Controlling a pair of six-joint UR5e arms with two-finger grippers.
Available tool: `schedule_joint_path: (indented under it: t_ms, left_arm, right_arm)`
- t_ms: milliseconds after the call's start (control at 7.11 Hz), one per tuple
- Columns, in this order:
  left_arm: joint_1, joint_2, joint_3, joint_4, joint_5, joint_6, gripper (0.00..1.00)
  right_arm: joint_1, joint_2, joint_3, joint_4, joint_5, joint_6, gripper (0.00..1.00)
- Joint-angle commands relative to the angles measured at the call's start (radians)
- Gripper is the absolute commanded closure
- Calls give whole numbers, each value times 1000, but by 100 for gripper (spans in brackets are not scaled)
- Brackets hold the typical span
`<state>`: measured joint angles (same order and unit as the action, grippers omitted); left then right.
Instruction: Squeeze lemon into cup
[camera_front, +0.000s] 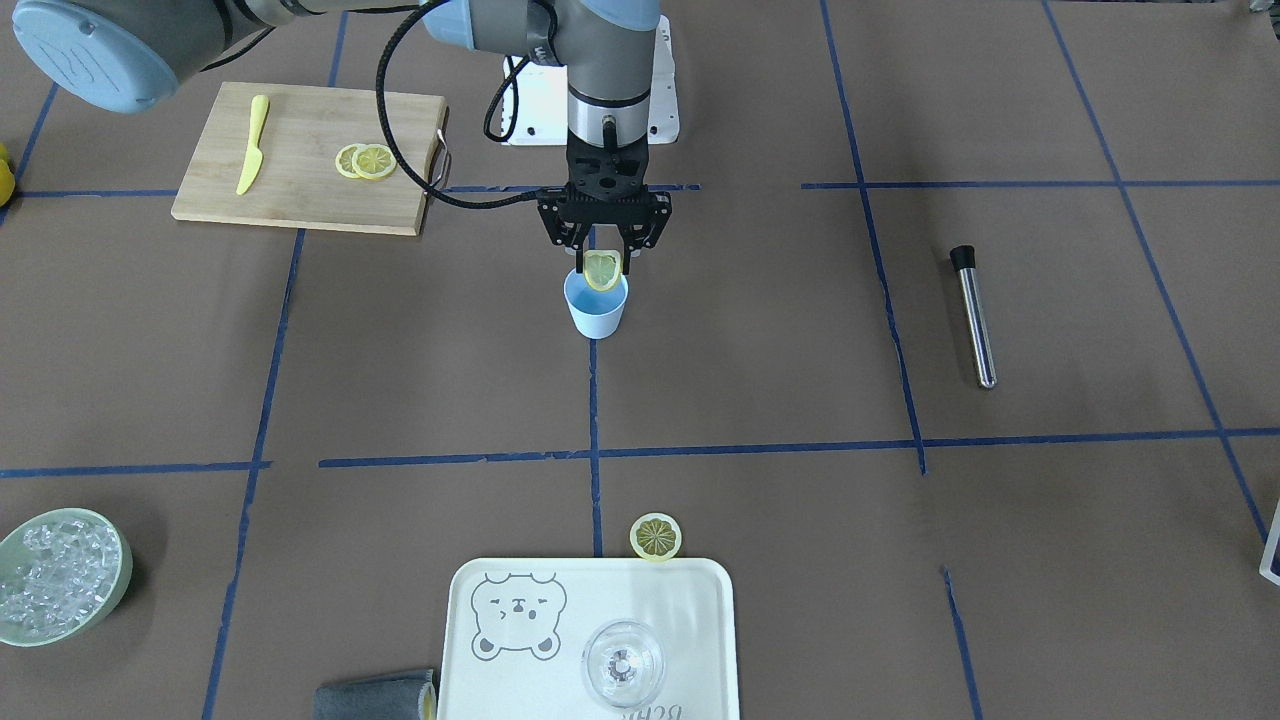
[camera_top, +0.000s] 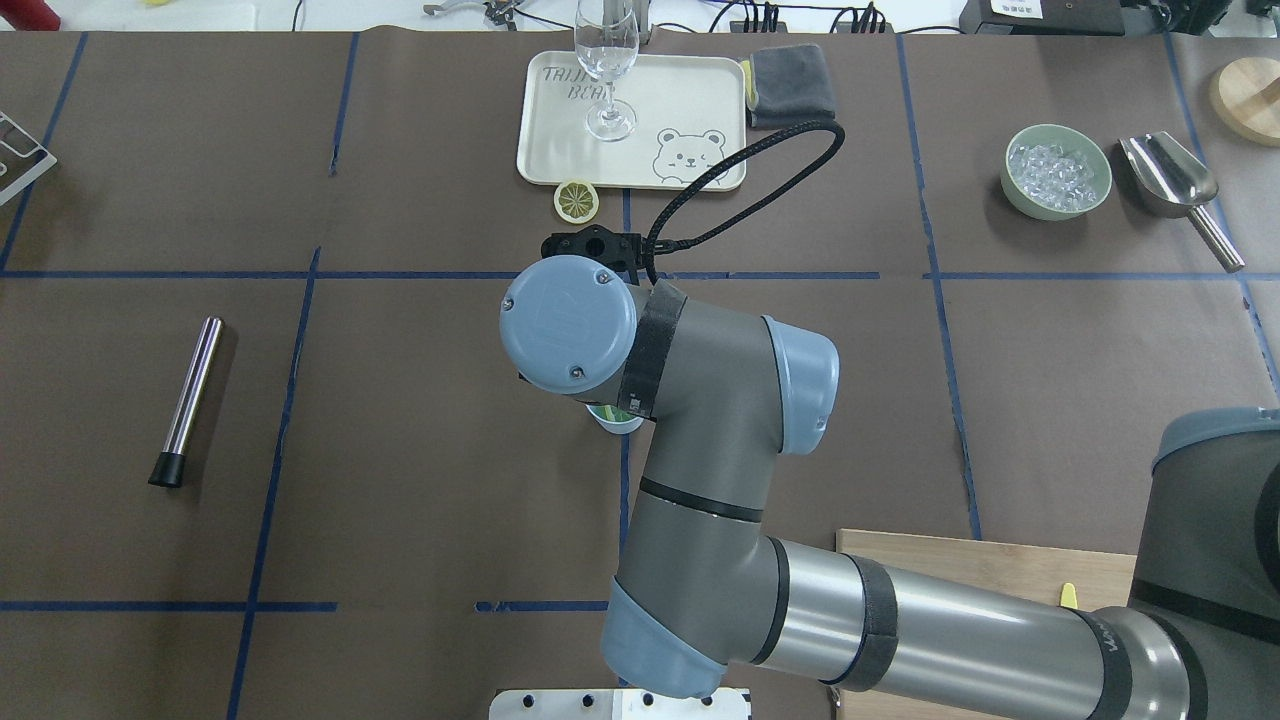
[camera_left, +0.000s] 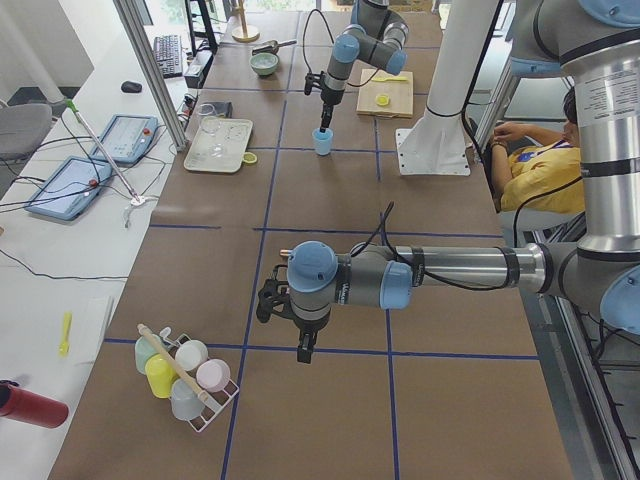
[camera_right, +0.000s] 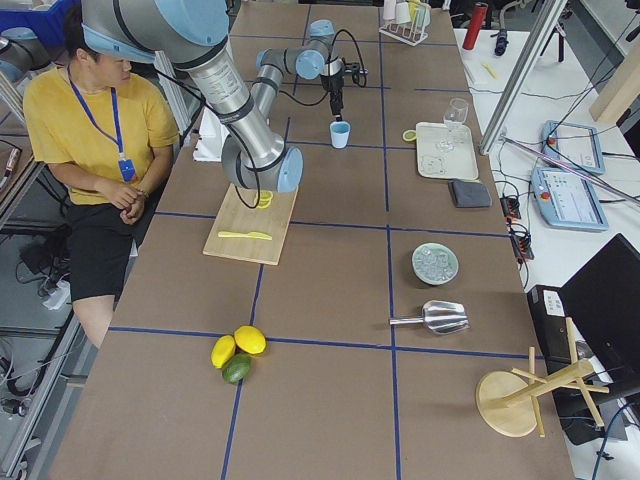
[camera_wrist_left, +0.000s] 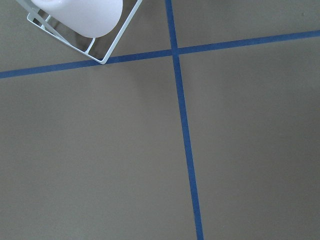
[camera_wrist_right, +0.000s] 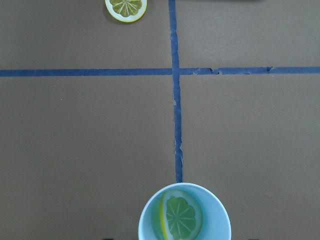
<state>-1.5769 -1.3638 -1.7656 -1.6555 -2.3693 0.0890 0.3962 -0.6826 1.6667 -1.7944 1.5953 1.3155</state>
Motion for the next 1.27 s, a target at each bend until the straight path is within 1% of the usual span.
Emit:
schedule_joint_path:
  t_ms: [0, 141, 281, 422, 563, 704, 844, 985, 1126]
  left_arm:
    - [0, 0, 0, 0, 1, -2, 0]
    - [0, -1, 2, -3, 2, -2, 0]
    - [0, -1, -8, -3, 2, -2, 0]
    - [6, -12, -6, -4, 2, -5, 0]
    - [41, -23, -6, 0, 7, -12, 0]
    - [61, -31, -6, 2, 7, -15, 0]
    - [86, -46, -5, 3, 9, -40, 0]
    - [107, -64, -6, 2, 7, -143, 0]
    - [130, -95, -6, 2, 5, -190, 0]
  right_arm:
    - [27, -3, 11, -3, 38, -25, 0]
    - [96, -18, 16, -3, 127, -79, 0]
    - [172, -84, 63, -3, 184, -196, 0]
    - [260, -195, 147, -3, 246, -351, 0]
    - [362, -307, 218, -3, 321, -524, 0]
    - [456, -390, 249, -3, 381, -696, 0]
    - [548, -473, 252, 0, 429, -876, 0]
    - [657, -554, 251, 0, 475, -1068, 0]
    - [772, -633, 251, -3, 545, -1223, 0]
